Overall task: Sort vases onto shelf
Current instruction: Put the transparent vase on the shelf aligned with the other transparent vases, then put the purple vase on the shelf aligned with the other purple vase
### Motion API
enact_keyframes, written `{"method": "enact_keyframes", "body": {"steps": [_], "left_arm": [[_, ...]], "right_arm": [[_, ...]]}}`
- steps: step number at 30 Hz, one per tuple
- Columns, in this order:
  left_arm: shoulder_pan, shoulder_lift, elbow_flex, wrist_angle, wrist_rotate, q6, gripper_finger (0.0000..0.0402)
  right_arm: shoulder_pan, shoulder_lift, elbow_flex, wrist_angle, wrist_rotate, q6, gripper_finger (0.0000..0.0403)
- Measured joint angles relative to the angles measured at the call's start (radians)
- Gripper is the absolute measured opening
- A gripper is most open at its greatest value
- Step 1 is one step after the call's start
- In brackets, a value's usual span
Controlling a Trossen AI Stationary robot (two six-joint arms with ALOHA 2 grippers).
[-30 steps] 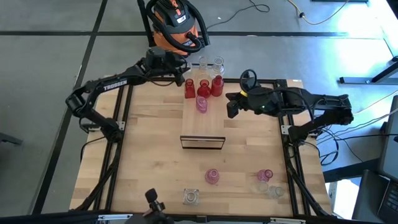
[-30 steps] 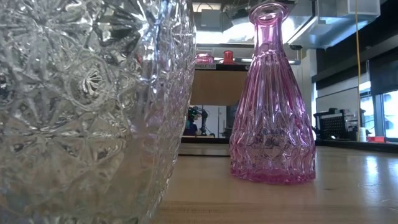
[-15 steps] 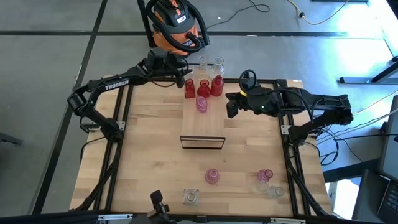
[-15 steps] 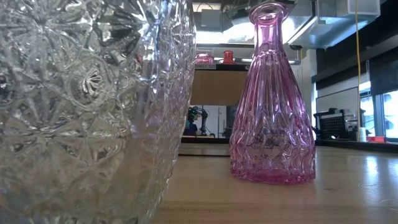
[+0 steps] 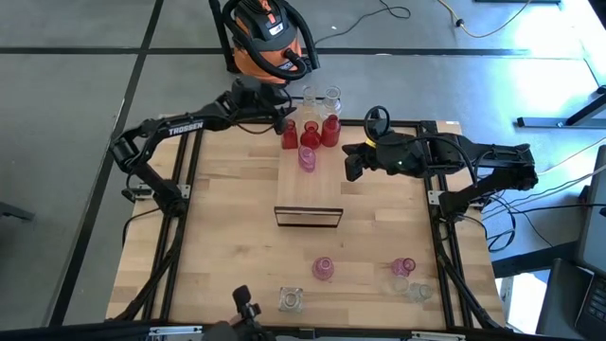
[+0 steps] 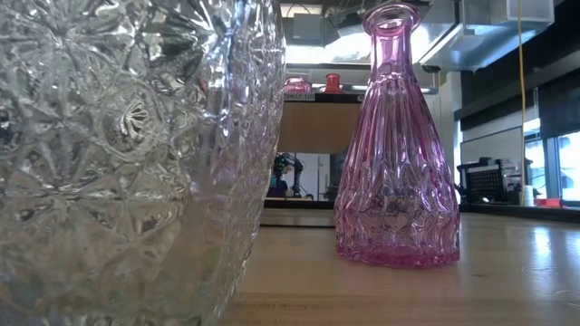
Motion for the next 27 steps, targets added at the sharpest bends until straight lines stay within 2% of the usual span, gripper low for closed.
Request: {"method": "enact_keyframes", "body": {"steps": [6, 27], "left_arm": [[0.008, 0.000, 0.000, 0.018, 0.046, -0.014, 0.0148], [0.009, -0.010, -0.002, 0.107, 0.099, -0.114, 0.0147]], "right_arm": [[0.000, 0.000, 0.000, 0.000, -0.001, 0.002, 0.0001], [0.000, 0.000, 0.000, -0.001, -0.007, 0.002, 0.0001]]}}
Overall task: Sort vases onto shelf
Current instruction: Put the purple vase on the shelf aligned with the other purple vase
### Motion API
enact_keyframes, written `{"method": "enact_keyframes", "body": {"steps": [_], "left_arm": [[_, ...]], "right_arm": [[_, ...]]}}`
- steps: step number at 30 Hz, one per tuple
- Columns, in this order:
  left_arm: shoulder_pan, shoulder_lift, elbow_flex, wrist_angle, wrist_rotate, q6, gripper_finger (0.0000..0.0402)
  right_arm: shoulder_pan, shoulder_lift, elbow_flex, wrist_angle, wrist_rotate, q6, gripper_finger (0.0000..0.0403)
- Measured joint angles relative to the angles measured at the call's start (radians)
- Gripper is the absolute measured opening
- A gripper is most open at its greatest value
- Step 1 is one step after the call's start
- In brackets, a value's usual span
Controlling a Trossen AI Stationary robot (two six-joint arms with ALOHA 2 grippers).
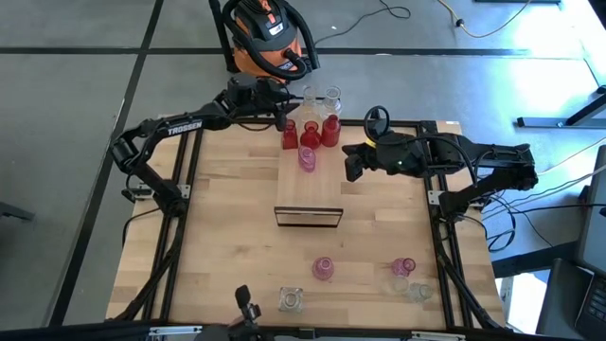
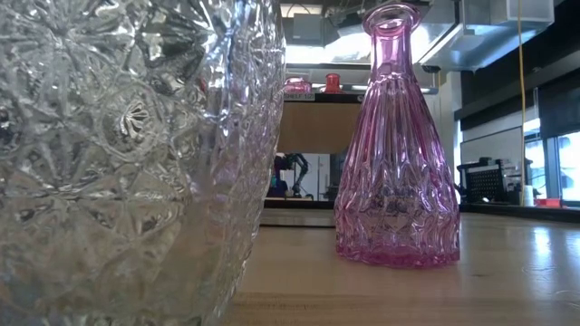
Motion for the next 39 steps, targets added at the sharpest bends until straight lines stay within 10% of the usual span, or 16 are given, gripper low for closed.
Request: {"method": "enact_keyframes", "body": {"steps": [14, 24, 39], "left_arm": [[-0.009, -0.314, 0.000, -0.234, 0.127, -0.102, 0.0147], [-0.237, -0.388, 0.000, -1.088, 0.460, -0.034, 0.0143], [-0.835, -0.388, 0.000, -1.069, 0.195, -0.445, 0.0102]], "right_arm": [[0.001, -0.025, 0.000, -0.242, -0.109, 0.001, 0.0001], [0.099, -0.020, 0.000, -0.441, -0.335, -0.026, 0.0001], [0.446, -0.025, -0.214, -0.373, -0.394, 0.193, 0.0028]]}}
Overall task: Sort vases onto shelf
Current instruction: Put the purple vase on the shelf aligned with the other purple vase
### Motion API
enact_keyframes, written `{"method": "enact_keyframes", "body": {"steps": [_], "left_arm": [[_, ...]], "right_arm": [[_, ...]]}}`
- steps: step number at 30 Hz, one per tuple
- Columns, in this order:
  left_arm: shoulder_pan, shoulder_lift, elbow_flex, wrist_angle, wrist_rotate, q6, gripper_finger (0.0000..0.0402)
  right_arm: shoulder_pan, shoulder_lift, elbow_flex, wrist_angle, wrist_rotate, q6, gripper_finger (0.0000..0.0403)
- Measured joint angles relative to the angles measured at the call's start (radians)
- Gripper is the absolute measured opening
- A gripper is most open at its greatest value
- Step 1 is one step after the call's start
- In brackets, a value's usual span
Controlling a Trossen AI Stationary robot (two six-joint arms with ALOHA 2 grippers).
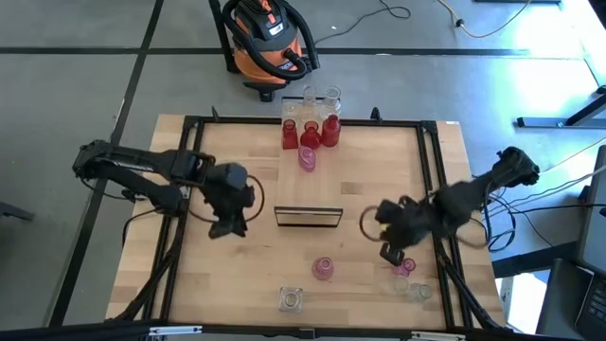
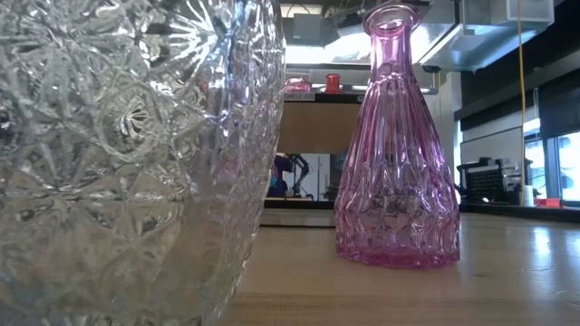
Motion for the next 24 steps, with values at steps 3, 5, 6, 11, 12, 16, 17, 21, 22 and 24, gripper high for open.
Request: {"method": "enact_keyframes", "body": {"steps": [3, 5, 6, 11, 12, 16, 17, 21, 22, 24], "left_arm": [[-0.062, 0.000, 0.000, 0.004, -0.039, -0.080, 0.0101], [-0.095, 0.000, 0.000, 0.005, -0.064, -0.110, 0.0101], [-0.108, 0.000, 0.000, 0.005, -0.076, -0.119, 0.0101], [-0.140, 0.000, 0.000, 0.005, -0.102, -0.137, 0.0101], [-0.141, 0.000, 0.000, 0.005, -0.103, -0.137, 0.0101], [-0.140, 0.000, 0.000, 0.008, -0.109, -0.136, 0.0101], [-0.140, 0.000, 0.000, 0.011, -0.112, -0.133, 0.0101], [-0.140, 0.000, 0.000, 0.020, -0.115, -0.130, 0.0101], [-0.140, 0.000, 0.000, 0.020, -0.115, -0.129, 0.0101], [-0.140, 0.000, 0.000, 0.021, -0.115, -0.122, 0.0101]], "right_arm": [[0.066, -0.005, -0.060, -0.020, 0.003, 0.138, 0.0068], [0.104, -0.009, -0.085, -0.070, 0.004, 0.255, 0.0098], [0.120, -0.009, -0.090, -0.102, 0.003, 0.315, 0.0111], [0.187, -0.011, -0.120, -0.141, -0.026, 0.545, 0.0157], [0.197, -0.011, -0.134, -0.133, -0.040, 0.577, 0.0161], [0.232, -0.011, -0.206, -0.094, -0.096, 0.706, 0.0164], [0.241, -0.011, -0.219, -0.093, -0.111, 0.739, 0.0162], [0.277, -0.026, -0.262, -0.057, -0.133, 0.830, 0.0149], [0.282, -0.035, -0.272, -0.031, -0.132, 0.847, 0.0146], [0.290, -0.047, -0.294, 0.009, -0.133, 0.880, 0.0141]]}}
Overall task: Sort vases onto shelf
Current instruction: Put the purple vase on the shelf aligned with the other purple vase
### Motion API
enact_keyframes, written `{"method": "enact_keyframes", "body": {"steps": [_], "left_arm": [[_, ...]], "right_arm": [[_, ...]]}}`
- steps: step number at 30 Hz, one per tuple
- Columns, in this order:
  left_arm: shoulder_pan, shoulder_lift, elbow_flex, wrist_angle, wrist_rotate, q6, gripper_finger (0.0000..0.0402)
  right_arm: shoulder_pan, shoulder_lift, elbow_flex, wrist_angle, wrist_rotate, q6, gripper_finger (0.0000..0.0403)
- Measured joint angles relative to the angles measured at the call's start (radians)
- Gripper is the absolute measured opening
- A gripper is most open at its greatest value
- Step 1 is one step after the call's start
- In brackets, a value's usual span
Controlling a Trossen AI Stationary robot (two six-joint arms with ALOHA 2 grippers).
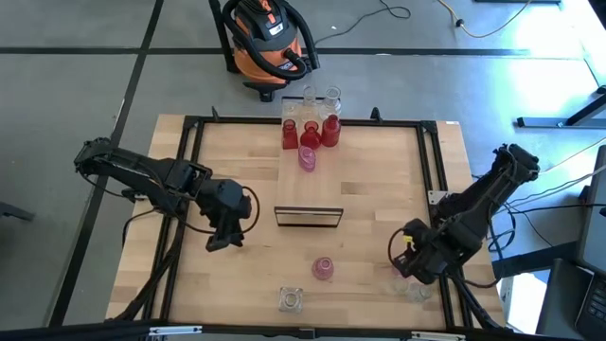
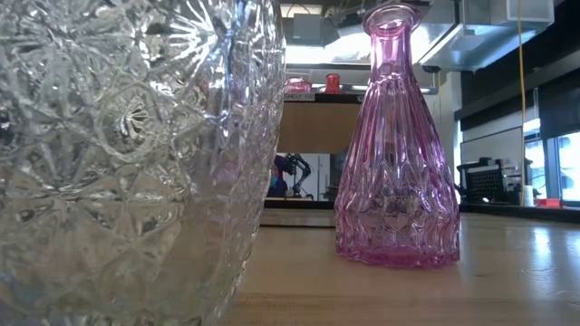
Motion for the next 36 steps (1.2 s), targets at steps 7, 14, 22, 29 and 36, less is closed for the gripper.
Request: {"method": "enact_keyframes", "body": {"steps": [7, 14, 22, 29, 36], "left_arm": [[0.003, 0.000, 0.000, 0.000, -0.010, 0.013, 0.0101], [0.007, 0.000, 0.000, 0.000, -0.029, 0.013, 0.0101], [0.007, 0.001, 0.000, 0.000, -0.063, 0.014, 0.0101], [0.007, 0.001, 0.000, 0.000, -0.111, 0.021, 0.0101], [0.007, 0.001, 0.000, -0.001, -0.136, 0.022, 0.0101]], "right_arm": [[0.004, -0.003, -0.081, 0.081, -0.034, 0.029, 0.0134], [0.004, -0.003, -0.184, 0.224, -0.058, 0.030, 0.0127], [-0.062, -0.029, -0.197, 0.236, -0.031, -0.077, 0.0012], [-0.282, -0.077, -0.083, 0.118, -0.010, -0.377, 0.0007], [-0.642, -0.074, 0.170, -0.087, -0.030, -0.840, 0.0004]]}}
